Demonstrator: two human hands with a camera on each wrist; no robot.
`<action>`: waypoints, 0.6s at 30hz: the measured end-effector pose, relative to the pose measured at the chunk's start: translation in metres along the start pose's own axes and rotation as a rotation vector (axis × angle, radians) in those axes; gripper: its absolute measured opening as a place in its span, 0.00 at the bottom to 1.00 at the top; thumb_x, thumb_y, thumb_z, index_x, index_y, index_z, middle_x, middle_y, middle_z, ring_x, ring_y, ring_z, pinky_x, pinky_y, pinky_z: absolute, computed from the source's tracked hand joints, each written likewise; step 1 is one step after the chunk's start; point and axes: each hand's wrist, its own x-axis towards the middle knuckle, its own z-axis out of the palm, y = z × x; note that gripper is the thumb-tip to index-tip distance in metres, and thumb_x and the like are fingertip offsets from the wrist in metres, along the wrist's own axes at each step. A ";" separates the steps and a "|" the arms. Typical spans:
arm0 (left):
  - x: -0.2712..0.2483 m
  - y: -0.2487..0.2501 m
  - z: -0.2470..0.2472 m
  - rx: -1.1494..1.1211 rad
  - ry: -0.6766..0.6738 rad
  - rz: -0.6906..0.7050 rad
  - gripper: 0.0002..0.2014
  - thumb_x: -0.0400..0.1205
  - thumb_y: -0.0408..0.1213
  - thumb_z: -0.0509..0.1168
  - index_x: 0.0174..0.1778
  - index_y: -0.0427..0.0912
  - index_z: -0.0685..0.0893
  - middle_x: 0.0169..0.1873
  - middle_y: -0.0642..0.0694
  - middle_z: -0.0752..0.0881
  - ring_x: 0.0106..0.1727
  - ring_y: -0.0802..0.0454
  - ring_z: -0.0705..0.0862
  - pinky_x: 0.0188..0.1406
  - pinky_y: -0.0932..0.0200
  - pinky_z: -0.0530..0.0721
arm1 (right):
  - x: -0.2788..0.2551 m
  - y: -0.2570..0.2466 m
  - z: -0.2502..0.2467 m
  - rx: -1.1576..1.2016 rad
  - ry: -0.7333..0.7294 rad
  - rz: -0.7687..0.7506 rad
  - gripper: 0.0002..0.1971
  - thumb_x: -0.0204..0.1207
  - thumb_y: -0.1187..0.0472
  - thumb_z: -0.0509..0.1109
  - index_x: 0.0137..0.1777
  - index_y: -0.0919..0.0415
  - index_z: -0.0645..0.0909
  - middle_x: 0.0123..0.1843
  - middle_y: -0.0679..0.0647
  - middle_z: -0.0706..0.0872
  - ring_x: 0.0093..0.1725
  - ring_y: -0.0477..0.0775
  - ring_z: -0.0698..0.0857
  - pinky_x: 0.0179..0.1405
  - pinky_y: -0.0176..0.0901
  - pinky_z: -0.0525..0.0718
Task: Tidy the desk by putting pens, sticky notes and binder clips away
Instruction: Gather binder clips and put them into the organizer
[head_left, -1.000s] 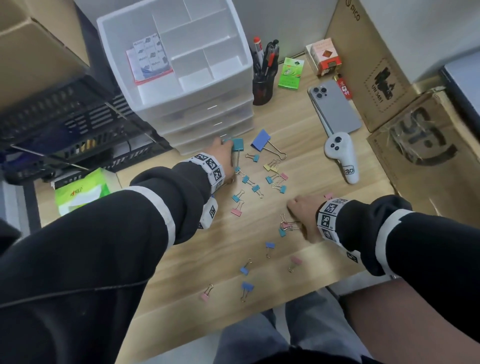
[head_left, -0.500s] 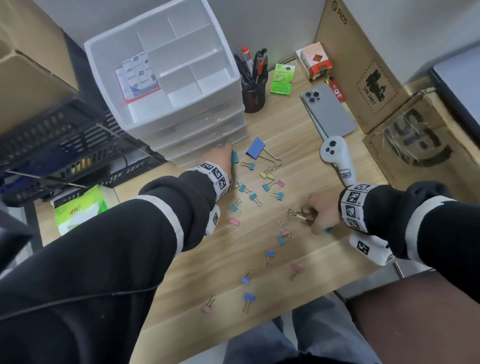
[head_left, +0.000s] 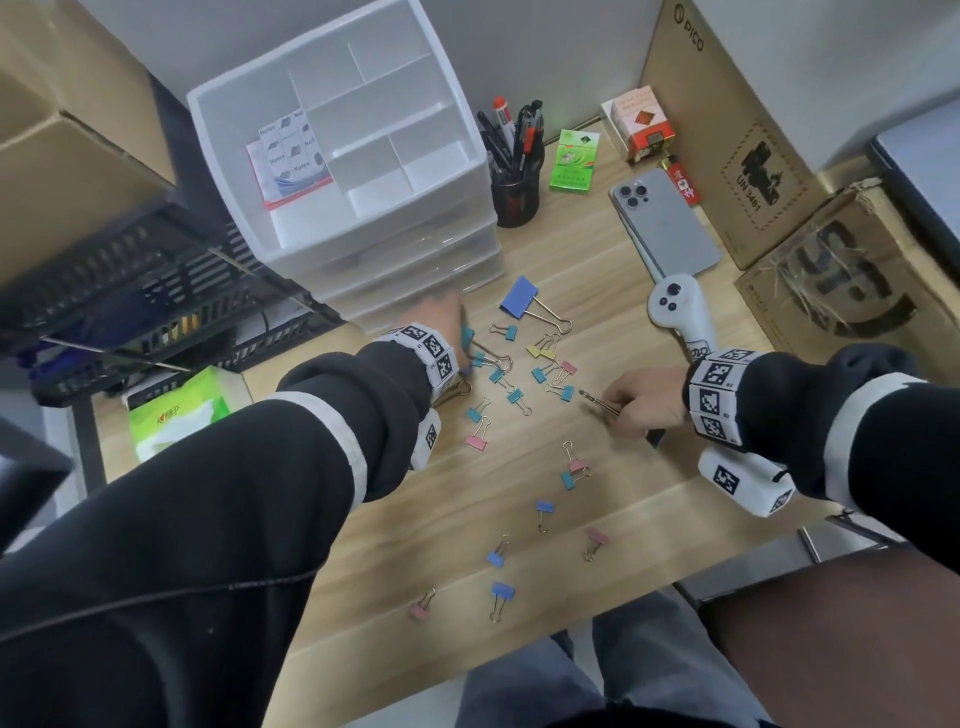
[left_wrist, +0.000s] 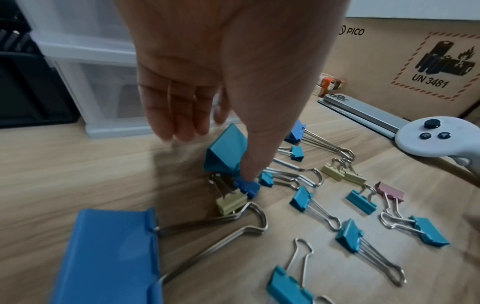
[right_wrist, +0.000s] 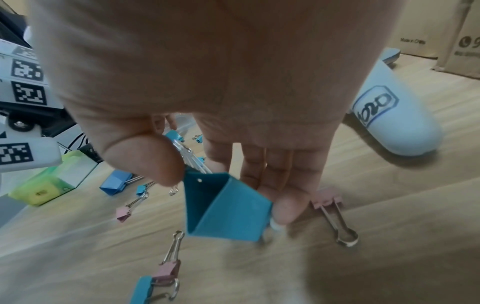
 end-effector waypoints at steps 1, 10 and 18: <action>-0.001 -0.002 0.003 -0.016 0.023 0.040 0.39 0.66 0.42 0.84 0.70 0.44 0.71 0.55 0.43 0.75 0.44 0.43 0.81 0.37 0.53 0.79 | 0.000 0.000 0.000 0.007 0.006 0.006 0.01 0.70 0.67 0.69 0.38 0.61 0.80 0.39 0.59 0.81 0.39 0.61 0.85 0.46 0.54 0.91; -0.006 0.003 0.011 0.040 0.003 0.123 0.23 0.78 0.33 0.74 0.69 0.41 0.79 0.66 0.40 0.77 0.52 0.42 0.82 0.50 0.55 0.82 | -0.008 -0.005 0.000 0.062 0.077 0.010 0.08 0.76 0.68 0.71 0.37 0.63 0.78 0.34 0.57 0.80 0.29 0.53 0.81 0.20 0.33 0.79; -0.031 -0.009 -0.001 -0.224 -0.099 0.095 0.27 0.66 0.47 0.82 0.60 0.46 0.86 0.51 0.50 0.88 0.50 0.48 0.88 0.49 0.53 0.88 | -0.021 -0.021 -0.010 0.145 0.195 -0.029 0.07 0.70 0.64 0.74 0.43 0.66 0.81 0.32 0.56 0.87 0.30 0.52 0.83 0.23 0.36 0.81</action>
